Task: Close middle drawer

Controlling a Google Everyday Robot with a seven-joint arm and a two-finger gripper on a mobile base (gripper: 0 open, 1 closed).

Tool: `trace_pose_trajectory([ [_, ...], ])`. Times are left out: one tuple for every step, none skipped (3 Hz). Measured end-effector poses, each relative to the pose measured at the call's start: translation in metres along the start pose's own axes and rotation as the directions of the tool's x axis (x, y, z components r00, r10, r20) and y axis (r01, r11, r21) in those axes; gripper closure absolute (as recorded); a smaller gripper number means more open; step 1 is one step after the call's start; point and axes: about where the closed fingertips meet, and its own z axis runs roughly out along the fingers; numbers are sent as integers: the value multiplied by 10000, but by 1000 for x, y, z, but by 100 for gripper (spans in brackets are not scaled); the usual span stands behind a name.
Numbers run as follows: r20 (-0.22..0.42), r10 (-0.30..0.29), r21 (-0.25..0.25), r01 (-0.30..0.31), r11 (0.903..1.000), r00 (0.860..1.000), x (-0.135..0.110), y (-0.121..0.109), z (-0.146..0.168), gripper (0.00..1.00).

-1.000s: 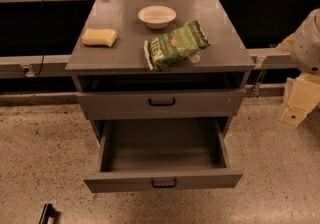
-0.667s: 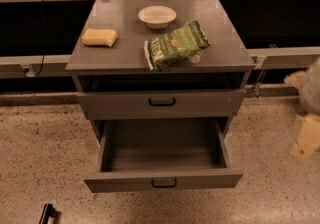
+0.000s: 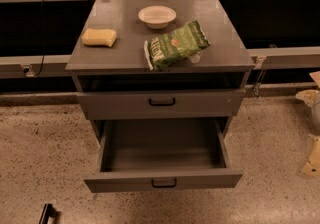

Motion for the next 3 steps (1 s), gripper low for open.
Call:
trace_pose_trajectory([
  [639,-121,-244,137,9996,9979,-24,4,46,0],
  [2253,-289,-900,504,9947,9739,-62,42,119,0],
  [2907,-784,-256,897,9956,9536,-81,33,126,0],
])
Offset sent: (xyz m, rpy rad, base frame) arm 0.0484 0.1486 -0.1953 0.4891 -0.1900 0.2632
